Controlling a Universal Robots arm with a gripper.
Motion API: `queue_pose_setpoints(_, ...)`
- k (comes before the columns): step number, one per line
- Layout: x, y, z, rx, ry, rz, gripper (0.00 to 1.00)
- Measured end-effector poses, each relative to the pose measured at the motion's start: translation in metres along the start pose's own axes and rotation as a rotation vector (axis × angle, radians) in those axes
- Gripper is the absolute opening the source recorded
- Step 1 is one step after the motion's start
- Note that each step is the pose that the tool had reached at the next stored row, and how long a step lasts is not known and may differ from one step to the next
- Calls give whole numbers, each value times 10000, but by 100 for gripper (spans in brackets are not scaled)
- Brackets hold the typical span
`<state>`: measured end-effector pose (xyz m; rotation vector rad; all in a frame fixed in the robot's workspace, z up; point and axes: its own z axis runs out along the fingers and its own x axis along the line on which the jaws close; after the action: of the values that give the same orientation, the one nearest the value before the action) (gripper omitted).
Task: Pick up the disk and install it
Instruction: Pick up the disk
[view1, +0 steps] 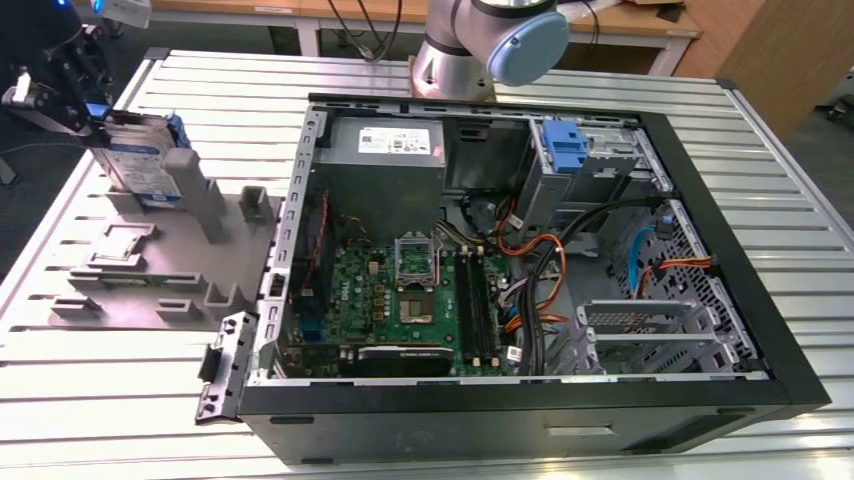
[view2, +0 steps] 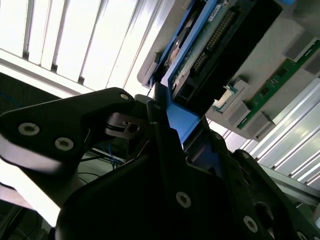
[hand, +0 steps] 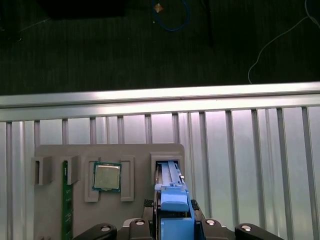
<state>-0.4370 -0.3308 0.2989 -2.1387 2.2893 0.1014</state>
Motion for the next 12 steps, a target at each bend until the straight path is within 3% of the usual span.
queue_pose_setpoints(10,0,0,8,40,17,-1,38)
queue_pose_setpoints(11,0,-1,8,45,18,-1,45)
queue_pose_setpoints(12,1,0,9,58,19,-2,45)
